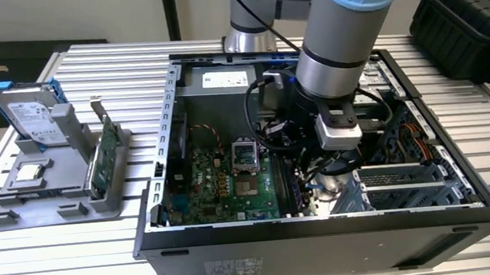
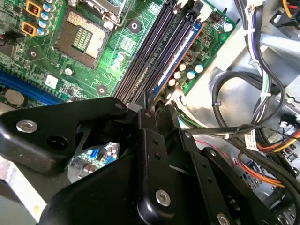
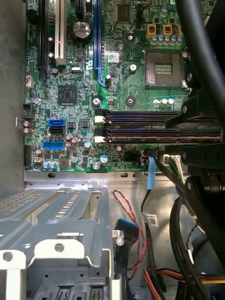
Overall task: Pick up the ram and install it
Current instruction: 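Insert the ram into the slot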
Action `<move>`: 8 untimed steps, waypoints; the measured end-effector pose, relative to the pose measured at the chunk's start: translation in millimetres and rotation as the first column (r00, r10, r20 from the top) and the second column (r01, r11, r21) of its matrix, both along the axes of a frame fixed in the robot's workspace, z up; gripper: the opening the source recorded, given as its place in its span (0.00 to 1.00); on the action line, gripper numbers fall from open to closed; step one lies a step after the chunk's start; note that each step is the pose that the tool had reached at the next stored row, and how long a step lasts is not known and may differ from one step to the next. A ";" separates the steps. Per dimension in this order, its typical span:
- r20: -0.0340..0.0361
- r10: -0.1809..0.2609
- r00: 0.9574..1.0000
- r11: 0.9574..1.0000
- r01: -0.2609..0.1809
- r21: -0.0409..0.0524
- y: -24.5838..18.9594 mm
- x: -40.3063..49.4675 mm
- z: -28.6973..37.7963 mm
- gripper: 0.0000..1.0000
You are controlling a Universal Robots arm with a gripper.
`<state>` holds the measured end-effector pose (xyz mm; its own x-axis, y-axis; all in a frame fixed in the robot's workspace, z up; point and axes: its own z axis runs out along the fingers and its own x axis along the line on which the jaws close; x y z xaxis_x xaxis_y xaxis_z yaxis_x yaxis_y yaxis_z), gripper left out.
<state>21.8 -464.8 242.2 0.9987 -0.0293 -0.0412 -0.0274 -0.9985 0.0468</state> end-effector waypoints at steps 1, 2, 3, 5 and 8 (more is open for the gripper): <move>0.000 0.000 1.000 1.000 0.000 0.000 0.0 0.0 0.6 1.00; 0.000 0.000 1.000 1.000 0.000 0.000 0.1 0.0 0.8 1.00; 0.000 0.000 1.000 1.000 0.000 0.000 0.0 0.0 1.4 1.00; 0.000 0.000 1.000 1.000 0.000 0.000 0.0 0.0 4.0 1.00; 0.000 0.000 1.000 1.000 0.000 0.000 0.0 0.0 8.6 1.00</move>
<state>21.7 -464.8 250.8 0.9987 -0.0294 -0.0411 -0.0275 -0.9985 0.0466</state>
